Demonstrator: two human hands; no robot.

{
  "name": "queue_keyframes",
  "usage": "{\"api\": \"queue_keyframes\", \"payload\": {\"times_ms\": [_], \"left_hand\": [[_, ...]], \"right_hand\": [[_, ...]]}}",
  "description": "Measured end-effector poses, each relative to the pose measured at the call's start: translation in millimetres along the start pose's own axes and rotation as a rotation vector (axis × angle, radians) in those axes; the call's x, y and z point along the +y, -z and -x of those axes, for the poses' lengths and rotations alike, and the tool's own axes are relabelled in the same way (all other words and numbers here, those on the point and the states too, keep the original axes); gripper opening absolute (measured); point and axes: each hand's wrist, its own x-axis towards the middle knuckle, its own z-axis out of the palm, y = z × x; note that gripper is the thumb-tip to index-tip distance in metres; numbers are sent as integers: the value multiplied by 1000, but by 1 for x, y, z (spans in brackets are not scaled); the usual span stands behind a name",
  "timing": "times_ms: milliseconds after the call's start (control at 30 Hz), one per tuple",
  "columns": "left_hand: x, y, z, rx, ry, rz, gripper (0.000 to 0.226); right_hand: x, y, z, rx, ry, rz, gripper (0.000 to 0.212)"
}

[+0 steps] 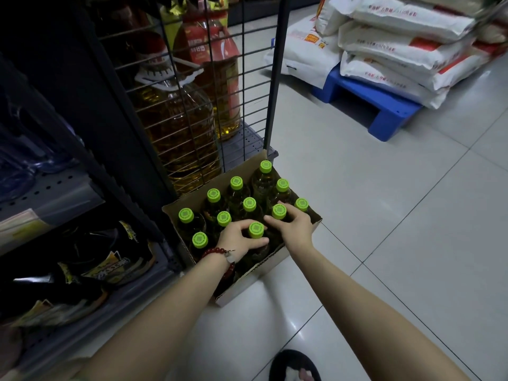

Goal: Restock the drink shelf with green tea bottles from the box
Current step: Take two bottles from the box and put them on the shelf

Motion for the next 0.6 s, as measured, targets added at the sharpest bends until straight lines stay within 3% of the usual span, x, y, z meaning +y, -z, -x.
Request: {"api": "queue_keyframes", "payload": {"times_ms": [267,600], "left_hand": [[62,34,22,91,-11,329,22],[266,118,84,35,-51,385,16]], "right_hand": [[-69,32,23,-43,66,-74,21],[-289,98,77,-200,118,-96,14]]}}
